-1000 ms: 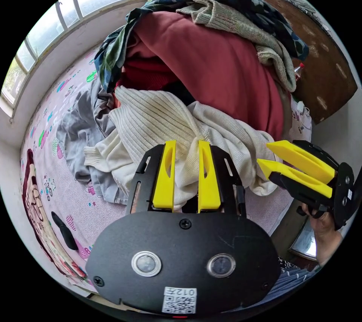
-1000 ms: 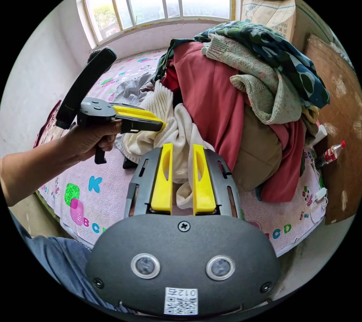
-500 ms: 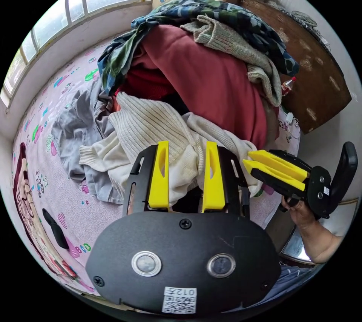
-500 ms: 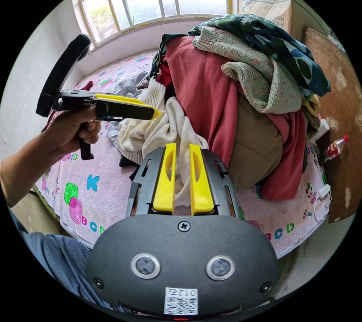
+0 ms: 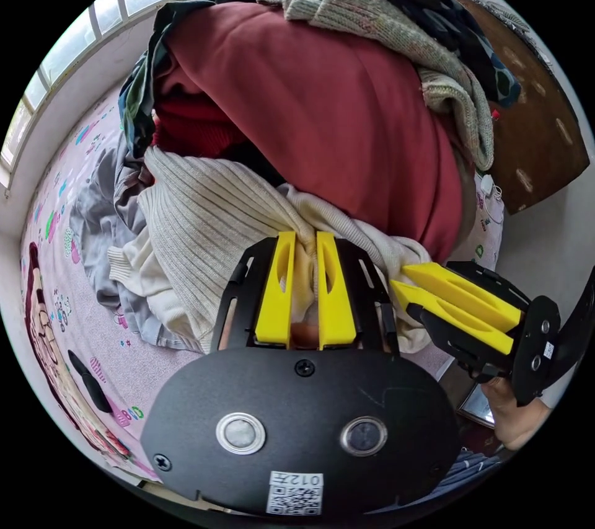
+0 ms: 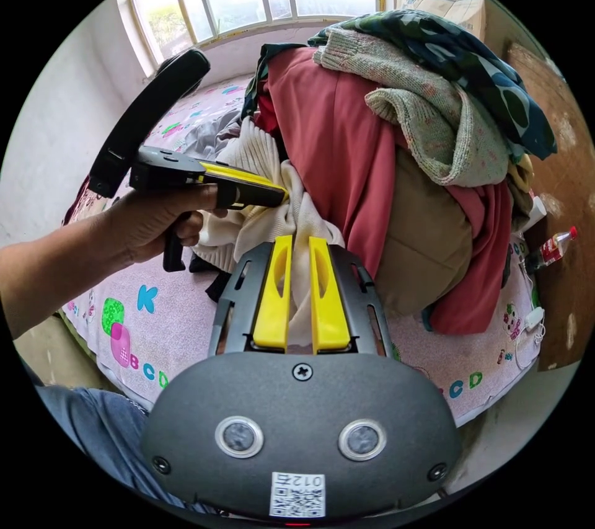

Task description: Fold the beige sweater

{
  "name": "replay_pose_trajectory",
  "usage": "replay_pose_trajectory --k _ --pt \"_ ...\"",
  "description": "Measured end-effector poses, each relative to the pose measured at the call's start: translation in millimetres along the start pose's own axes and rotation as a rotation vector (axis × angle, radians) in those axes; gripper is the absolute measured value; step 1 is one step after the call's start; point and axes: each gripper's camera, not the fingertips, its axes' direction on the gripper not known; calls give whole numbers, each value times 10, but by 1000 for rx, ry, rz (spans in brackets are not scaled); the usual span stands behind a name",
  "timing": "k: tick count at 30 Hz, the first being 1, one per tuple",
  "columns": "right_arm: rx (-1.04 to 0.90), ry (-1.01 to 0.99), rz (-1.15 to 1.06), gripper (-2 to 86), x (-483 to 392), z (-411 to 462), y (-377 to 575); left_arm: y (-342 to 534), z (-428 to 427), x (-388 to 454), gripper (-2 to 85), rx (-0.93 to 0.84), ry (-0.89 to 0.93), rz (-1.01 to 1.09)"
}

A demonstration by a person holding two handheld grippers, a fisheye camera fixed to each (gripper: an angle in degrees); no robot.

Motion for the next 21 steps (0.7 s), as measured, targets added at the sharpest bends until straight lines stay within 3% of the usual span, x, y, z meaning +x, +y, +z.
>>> replay_pose_trajectory --k 6,15,21 --pt "-21 17 14 21 13 76 35 29 -49 -64 42 36 -72 110" --pt "-18 20 17 14 -37 18 177 167 -440 -476 31 18 -113 82" --pt "34 -9 -1 4 -106 -289 412 672 -1205 -1112 19 148 -6 45"
